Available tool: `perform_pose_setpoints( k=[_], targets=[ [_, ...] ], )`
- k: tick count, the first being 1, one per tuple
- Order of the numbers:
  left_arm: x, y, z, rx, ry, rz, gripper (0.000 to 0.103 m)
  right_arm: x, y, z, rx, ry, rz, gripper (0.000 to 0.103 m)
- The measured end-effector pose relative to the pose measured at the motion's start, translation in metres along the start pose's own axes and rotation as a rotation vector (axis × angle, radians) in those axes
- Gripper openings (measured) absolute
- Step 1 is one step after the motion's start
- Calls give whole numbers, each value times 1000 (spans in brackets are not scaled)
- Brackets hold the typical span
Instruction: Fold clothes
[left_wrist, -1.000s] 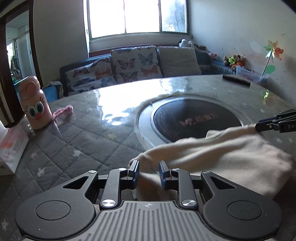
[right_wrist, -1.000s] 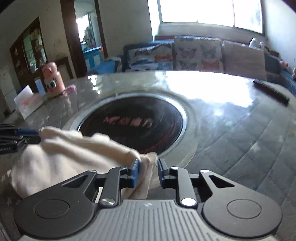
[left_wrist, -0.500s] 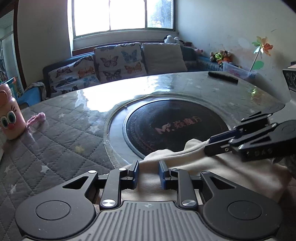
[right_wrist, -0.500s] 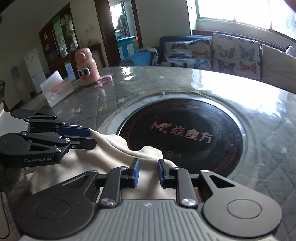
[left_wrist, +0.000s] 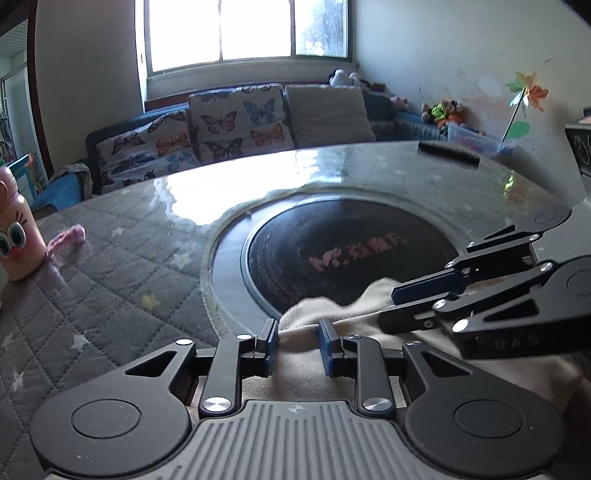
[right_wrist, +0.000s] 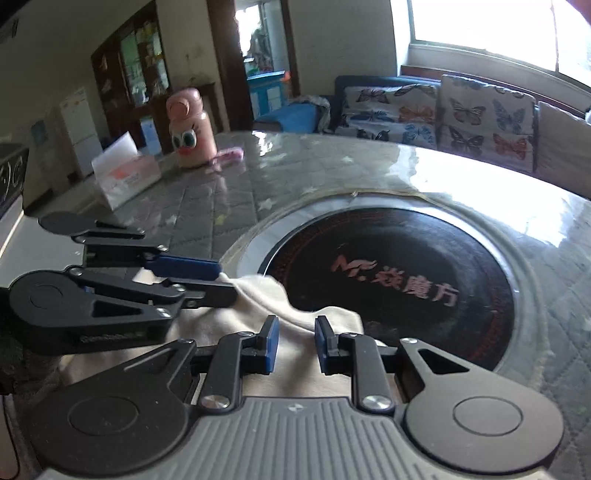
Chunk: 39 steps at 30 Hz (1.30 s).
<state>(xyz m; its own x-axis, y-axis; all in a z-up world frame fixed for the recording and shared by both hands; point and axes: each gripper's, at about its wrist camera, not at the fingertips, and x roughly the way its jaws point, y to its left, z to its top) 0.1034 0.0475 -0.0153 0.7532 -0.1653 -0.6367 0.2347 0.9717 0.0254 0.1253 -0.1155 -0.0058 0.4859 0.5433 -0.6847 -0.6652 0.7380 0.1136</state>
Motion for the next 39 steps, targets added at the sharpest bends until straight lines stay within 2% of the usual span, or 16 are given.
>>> perform_pose_setpoints(
  k=[3,9,14,18,22,23,28,30,33,36,39],
  targets=[
    [-4,1,0,-3,-10,5,28,8,2,3,-13,16,-19,21],
    [-25,9,-5,-1,-35,26,28,-4,12,4,-47,-24,-1,21],
    [-37,19,-21,-12,-29,69,27,3,26,-3,-119,-6,-12,21],
    [-55,29,-32,-38,-41,108,27,-9,33,-3,-139,-36,-11,22],
    [-75,33,-39,-88,-68,85,27,-16,42,-7,-172,-35,9,25],
    [-79,32,-41,-92,-69,78,28,-15,44,-10,-179,-28,14,28],
    [-89,24,-55,-85,-51,74,28,-16,65,-23,-257,-39,-10,32],
    [-96,23,-62,-89,-51,69,28,-22,69,-24,-263,-49,13,37],
    [-105,21,-70,-97,-49,59,27,-24,74,-29,-292,-45,25,39],
    [-113,21,-80,-119,-47,50,27,-25,75,-31,-288,-49,27,39],
    [-116,24,-83,-142,-54,56,21,-28,72,-25,-248,-54,50,39]
  ],
)
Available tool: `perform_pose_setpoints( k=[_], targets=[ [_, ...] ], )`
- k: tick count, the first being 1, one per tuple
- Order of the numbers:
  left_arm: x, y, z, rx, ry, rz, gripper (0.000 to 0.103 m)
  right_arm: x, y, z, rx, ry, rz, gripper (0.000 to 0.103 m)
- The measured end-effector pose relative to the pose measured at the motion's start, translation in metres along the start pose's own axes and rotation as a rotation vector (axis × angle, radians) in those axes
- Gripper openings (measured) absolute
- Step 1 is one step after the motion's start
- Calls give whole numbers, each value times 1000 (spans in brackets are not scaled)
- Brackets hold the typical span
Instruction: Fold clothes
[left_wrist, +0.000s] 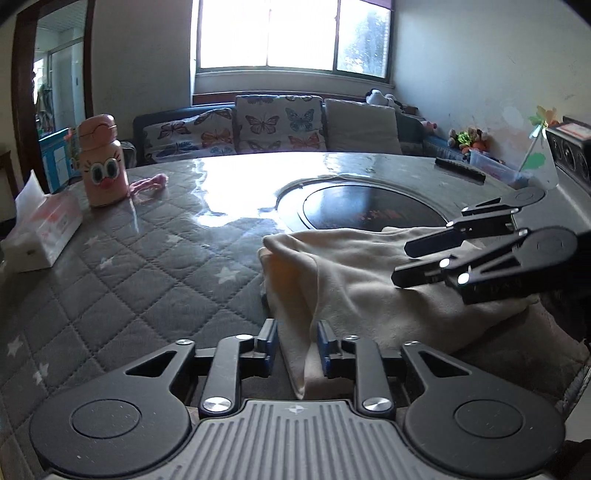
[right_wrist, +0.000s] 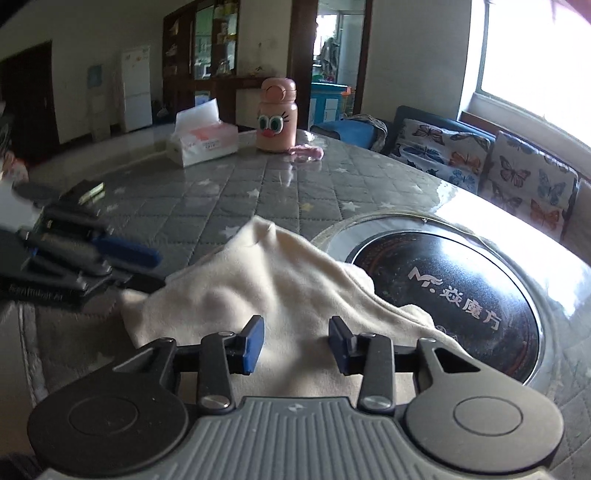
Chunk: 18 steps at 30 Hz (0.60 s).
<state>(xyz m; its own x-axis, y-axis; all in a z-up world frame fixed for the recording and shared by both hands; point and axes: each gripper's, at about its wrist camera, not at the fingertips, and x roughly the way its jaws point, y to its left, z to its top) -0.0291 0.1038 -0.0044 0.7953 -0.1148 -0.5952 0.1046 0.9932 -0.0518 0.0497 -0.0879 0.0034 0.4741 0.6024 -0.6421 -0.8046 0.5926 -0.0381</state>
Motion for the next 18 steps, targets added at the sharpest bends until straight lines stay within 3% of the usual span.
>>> perform_pose_setpoints(
  k=[7,13,16,18],
  targets=[
    [2,-12,1,29,-13,-28,21,8,6,27,42,-28,90,37],
    [6,-15,-2,35,-9,-62,21,33,22,42,18,-10,114,36],
    [6,-12,-2,31,-10,-66,21,45,27,45,17,5,125,28],
    [3,-8,0,25,-19,-63,21,48,27,43,26,8,117,15]
  ],
)
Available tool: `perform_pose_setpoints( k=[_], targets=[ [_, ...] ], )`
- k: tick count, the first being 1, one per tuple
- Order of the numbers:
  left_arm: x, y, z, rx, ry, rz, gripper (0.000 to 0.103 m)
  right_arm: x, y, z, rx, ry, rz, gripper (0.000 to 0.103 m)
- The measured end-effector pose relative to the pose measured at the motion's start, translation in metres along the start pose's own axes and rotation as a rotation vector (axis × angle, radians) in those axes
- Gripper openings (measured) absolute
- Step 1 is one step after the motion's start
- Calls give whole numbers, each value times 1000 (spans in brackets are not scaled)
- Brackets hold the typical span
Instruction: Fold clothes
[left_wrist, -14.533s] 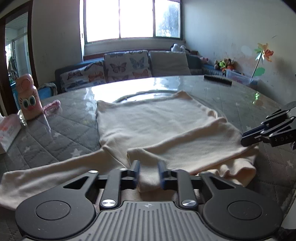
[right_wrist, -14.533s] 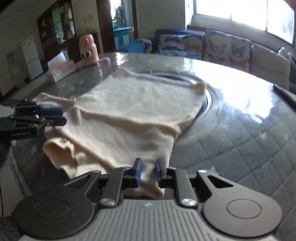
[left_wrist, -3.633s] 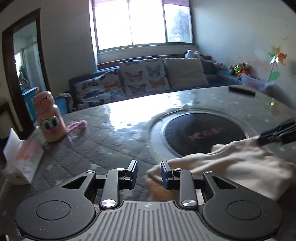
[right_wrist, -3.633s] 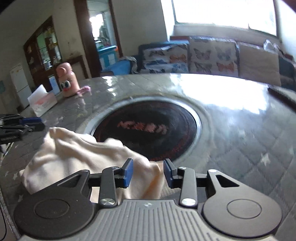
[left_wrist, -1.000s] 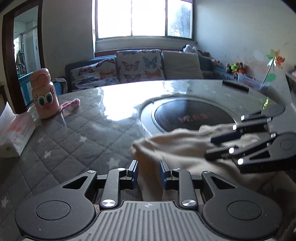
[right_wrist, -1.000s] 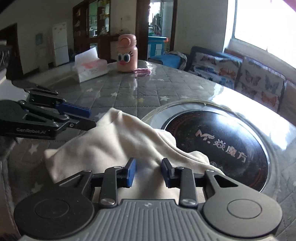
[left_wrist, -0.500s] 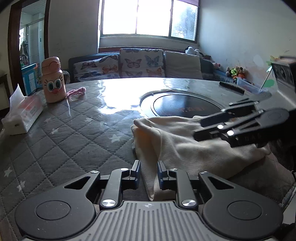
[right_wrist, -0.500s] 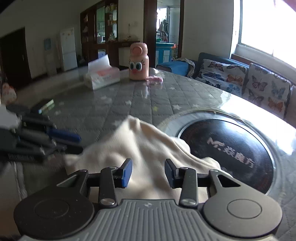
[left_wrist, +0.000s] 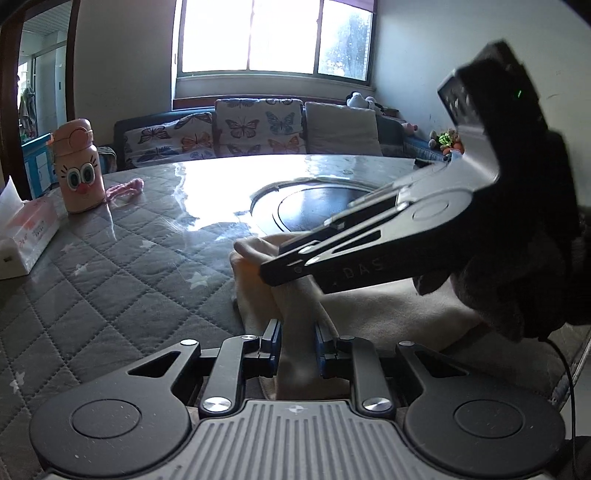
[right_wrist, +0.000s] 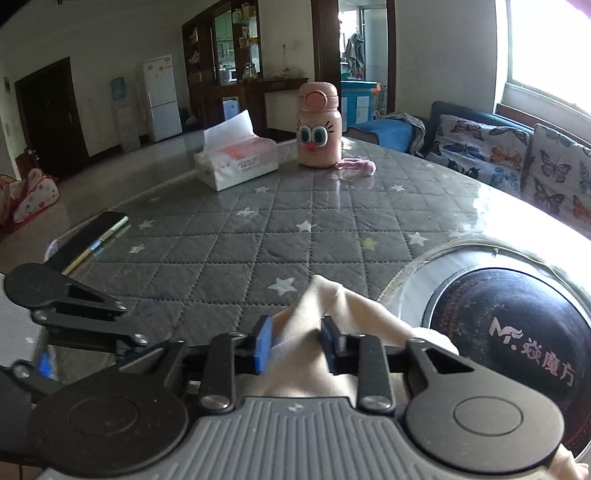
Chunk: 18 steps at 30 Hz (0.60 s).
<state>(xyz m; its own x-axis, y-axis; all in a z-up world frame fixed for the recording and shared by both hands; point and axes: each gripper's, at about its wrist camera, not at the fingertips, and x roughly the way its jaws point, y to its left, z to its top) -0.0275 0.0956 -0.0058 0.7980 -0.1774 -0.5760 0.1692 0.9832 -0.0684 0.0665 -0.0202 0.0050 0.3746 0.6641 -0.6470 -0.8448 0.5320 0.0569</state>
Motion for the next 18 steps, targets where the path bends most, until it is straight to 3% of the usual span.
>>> perform_pose_setpoints(
  k=[7,14,18],
  targets=[
    [-1,16,13,-59,-21,16,21,-14,-19,-8,109,-33,14,9],
    [19,12,23,-104,2,-58,22,-22,-29,-15,182,-66,35,8],
    [27,14,27,-127,16,-84,30,-24,-32,-16,210,-81,44,8]
  ],
)
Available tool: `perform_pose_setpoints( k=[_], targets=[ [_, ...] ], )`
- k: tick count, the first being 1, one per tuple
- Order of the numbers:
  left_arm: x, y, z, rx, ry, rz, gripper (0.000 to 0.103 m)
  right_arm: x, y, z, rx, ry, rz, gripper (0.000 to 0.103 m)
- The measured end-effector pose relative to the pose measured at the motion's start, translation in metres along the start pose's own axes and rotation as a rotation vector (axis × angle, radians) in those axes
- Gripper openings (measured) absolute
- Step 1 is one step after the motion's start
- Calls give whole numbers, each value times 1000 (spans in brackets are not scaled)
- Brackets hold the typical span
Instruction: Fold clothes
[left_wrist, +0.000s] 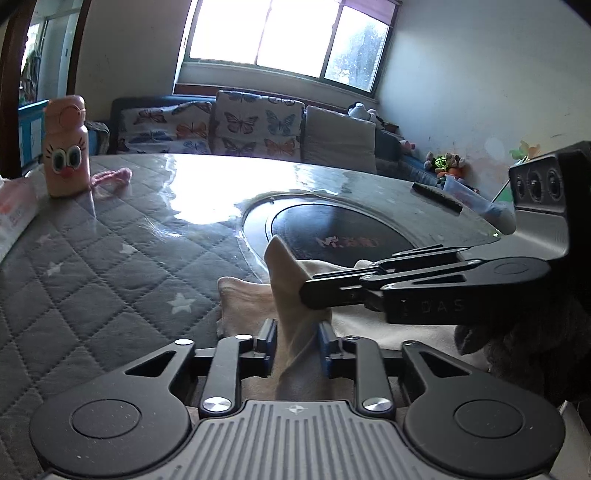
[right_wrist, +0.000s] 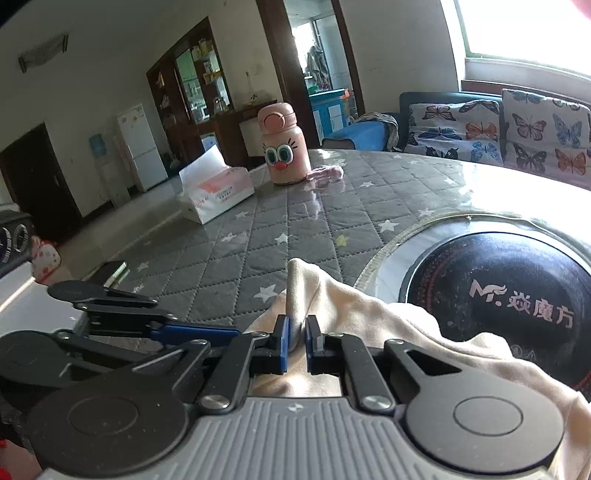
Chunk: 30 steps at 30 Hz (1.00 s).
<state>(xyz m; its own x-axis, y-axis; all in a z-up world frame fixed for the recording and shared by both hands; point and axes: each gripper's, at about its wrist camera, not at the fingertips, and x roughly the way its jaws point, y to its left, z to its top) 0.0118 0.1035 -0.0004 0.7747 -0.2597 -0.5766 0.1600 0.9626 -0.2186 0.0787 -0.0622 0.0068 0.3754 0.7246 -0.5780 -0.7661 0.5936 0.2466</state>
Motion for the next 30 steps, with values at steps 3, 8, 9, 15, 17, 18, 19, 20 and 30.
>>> perform_pose_setpoints(
  k=[3,8,9,15,17,18,19,20,30],
  targets=[
    [6,5,-1,-29,23,-36,31,-3,-3,-2,13,-8,5,7],
    [13,13,-3,-86,43,-91,22,-5,-5,-4,26,-16,12,6],
    [12,12,-4,-86,38,-90,18,-5,-5,-5,27,-17,12,6],
    [3,6,-2,-59,6,-49,11,-15,-11,-4,72,-36,33,20],
    [0,5,-2,-47,-5,-32,10,-21,-14,-7,80,-40,10,21],
    [-2,4,-2,-46,-9,-26,10,-24,-15,-9,82,-40,-5,21],
    [-3,4,-2,-45,-14,-19,10,-26,-17,-11,84,-36,-22,21],
    [-5,3,-2,-45,-20,-12,10,-28,-20,-14,85,-30,-41,21],
    [-12,21,-5,-156,-23,67,9,-31,-44,-37,112,17,-158,21]
  ],
)
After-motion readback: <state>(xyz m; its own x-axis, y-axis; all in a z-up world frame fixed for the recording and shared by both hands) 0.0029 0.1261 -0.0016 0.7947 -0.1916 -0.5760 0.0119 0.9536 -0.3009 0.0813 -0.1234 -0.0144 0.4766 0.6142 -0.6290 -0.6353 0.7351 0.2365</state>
